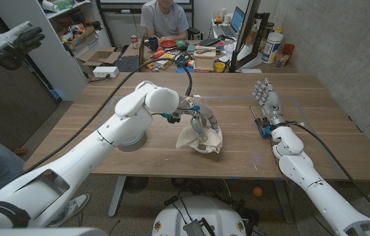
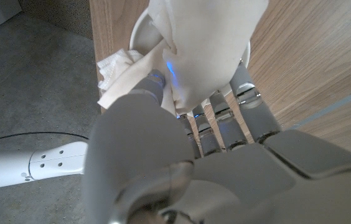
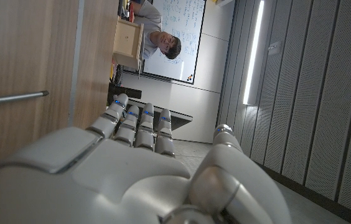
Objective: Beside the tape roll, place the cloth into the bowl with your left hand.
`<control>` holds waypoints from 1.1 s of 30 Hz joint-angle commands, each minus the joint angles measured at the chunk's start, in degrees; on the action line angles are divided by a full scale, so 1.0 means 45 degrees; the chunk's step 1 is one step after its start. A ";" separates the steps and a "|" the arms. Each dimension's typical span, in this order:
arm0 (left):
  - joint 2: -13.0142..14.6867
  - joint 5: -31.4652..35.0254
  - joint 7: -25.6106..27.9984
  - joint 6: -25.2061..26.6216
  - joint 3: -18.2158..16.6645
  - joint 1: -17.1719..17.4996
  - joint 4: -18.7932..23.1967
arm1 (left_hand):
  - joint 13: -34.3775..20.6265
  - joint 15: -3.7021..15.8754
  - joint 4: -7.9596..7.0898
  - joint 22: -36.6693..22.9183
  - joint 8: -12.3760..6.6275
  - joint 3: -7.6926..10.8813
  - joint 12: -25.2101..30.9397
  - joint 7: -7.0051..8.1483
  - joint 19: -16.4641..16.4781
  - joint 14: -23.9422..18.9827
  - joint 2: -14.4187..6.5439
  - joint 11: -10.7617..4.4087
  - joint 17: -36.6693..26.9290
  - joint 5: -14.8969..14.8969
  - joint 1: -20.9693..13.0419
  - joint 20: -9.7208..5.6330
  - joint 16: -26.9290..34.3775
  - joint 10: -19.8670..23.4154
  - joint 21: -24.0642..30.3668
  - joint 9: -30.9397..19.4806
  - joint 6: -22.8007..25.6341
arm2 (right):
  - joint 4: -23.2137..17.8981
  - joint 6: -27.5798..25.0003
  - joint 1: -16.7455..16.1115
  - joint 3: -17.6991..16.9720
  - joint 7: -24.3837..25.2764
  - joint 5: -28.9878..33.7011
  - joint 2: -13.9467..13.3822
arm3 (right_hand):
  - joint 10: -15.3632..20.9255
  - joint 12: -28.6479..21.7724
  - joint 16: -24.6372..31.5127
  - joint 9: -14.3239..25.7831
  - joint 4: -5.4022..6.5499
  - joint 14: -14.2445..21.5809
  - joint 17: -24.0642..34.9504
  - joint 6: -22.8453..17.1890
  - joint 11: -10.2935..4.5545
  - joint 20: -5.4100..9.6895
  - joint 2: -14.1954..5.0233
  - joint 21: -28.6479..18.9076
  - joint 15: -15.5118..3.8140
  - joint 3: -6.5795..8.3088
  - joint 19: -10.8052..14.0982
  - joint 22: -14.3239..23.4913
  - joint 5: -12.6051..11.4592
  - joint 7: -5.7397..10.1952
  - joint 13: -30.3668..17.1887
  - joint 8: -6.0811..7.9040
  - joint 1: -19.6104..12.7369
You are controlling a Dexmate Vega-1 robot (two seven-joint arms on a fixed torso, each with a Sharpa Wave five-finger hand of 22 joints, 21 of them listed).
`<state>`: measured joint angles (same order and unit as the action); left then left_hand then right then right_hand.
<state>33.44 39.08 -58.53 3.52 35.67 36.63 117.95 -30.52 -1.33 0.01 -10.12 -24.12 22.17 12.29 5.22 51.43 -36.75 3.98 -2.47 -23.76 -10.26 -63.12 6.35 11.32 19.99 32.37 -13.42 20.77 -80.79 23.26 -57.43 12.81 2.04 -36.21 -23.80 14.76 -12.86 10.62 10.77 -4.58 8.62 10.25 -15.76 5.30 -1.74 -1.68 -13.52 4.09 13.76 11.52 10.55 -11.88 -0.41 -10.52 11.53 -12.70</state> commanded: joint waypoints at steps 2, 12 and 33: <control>0.0295 -0.0322 0.0158 0.0532 -0.0344 -0.0132 0.0518 | 0.0012 -0.0006 -0.0071 0.0007 0.0051 0.0053 -0.0016 -0.0050 -0.0136 0.0088 -0.0035 0.0059 -0.0005 -0.0087 0.0107 0.0072 -0.0021 0.0008 -0.0115 -0.0060 0.0005 | 0.0013 -0.0122 0.0006 0.0005 0.0041 0.0027 -0.0022 | 0.0162 0.0044 0.0067 0.0053 -0.0006 0.0092 0.0071 -0.0167 -0.0037 0.0032 -0.0061 0.0061 0.0020 -0.0010 0.0122 0.0015 0.0042 -0.0005 -0.0037 -0.0022 -0.0010; 0.0642 -0.0391 -0.0006 0.0996 -0.0509 -0.0336 0.0761 | 0.0160 -0.0462 -0.0191 -0.0006 0.0555 -0.0101 -0.0265 -0.0256 -0.0849 0.1289 0.0010 0.0401 0.0172 -0.0123 0.0500 0.0611 -0.0197 -0.0875 -0.0635 -0.0062 -0.1061 | -0.0111 -0.0202 0.0068 0.0066 0.0120 0.0149 -0.0048 | 0.0162 0.0050 0.0061 0.0053 -0.0010 0.0095 0.0072 -0.0160 -0.0050 0.0026 -0.0067 0.0081 0.0015 -0.0021 0.0139 0.0017 0.0042 0.0005 -0.0038 -0.0028 -0.0005; -0.0169 -0.8601 0.6118 -0.0436 -0.4735 0.2671 -0.1895 | 0.0443 -0.0709 -0.1318 -0.0062 0.0665 -0.0247 0.0324 -0.0614 -0.1142 0.0914 -0.1266 0.0171 0.0391 -0.0062 0.2111 0.0916 0.0298 0.0160 -0.1143 -0.0082 -0.0891 | -0.0343 -0.0166 0.0138 0.0295 0.0355 0.0455 0.0069 | 0.0186 0.0051 0.0049 0.0054 -0.0025 0.0096 0.0072 -0.0164 -0.0072 0.0018 -0.0077 0.0127 0.0024 -0.0038 0.0149 0.0019 0.0043 0.0020 -0.0040 -0.0031 -0.0006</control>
<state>36.46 23.75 -45.25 6.94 29.31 37.97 120.46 -28.67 -4.33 -4.95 -10.28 -21.01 21.09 13.19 2.67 45.40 -31.05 -1.03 -1.65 -22.04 -10.65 -55.10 10.53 12.01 19.63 27.33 -13.73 16.20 -81.46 22.38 -56.86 13.60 2.60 -35.47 -23.71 15.04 -12.86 10.62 10.77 -4.57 8.61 10.25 -16.07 5.02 -1.74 -1.68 -13.07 4.08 13.77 11.52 10.53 -11.88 -0.10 -10.52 11.53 -12.70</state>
